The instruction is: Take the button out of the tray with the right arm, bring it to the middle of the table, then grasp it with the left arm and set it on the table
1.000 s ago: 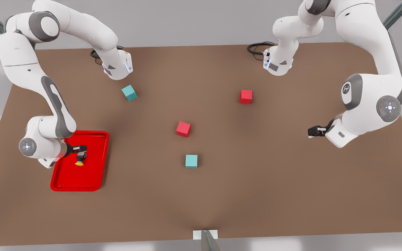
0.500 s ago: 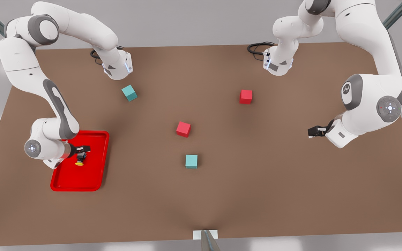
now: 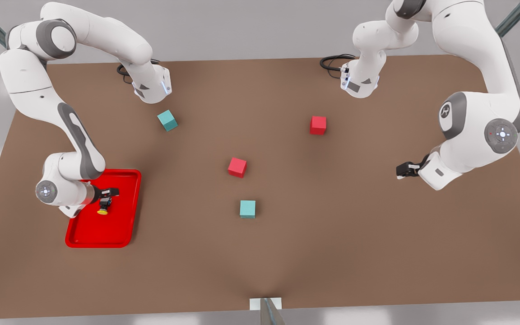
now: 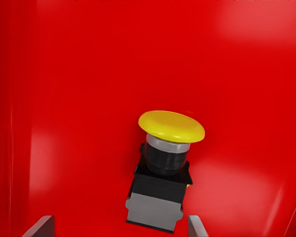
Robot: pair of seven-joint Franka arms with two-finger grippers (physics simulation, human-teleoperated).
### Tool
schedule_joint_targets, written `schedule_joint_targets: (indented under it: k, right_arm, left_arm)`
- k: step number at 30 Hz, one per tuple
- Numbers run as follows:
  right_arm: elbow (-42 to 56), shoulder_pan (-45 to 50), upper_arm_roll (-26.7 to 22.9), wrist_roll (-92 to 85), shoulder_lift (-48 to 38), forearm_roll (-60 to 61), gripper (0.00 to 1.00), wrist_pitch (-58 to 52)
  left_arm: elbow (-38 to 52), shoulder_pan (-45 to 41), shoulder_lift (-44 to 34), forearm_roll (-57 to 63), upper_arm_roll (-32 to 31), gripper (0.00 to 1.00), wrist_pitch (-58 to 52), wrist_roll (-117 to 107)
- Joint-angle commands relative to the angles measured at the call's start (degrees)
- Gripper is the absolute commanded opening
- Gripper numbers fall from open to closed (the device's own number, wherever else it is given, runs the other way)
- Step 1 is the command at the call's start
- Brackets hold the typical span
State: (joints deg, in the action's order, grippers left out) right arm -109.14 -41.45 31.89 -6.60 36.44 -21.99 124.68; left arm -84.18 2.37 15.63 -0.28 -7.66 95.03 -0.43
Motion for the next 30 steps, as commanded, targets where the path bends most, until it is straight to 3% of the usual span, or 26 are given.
schedule_joint_targets:
  k: [1,23,26,30]
  right_arm:
    - [-0.55,0.32,-0.07,0.89,-0.23,-0.33,1.0,2.41]
    - [-1.96,-0.03,-0.6,2.64,1.88,-2.35,1.0,5.4]
    - [-2.04,-0.21,-0.6,3.35,2.32,-2.97,0.85,5.84]
    - [-2.04,-0.21,-0.6,3.35,2.32,-2.97,0.82,6.1]
  left_arm:
    - [0.07,0.01,0.1,0.11,0.01,1.0,-0.02,0.17]
    - [0.86,-3.51,4.94,0.11,0.01,1.0,-0.11,-0.53]
    - [0.86,-3.51,5.2,0.11,0.01,1.0,-0.02,-0.44]
    - [0.86,-3.6,5.38,0.11,0.01,1.0,-0.02,-0.53]
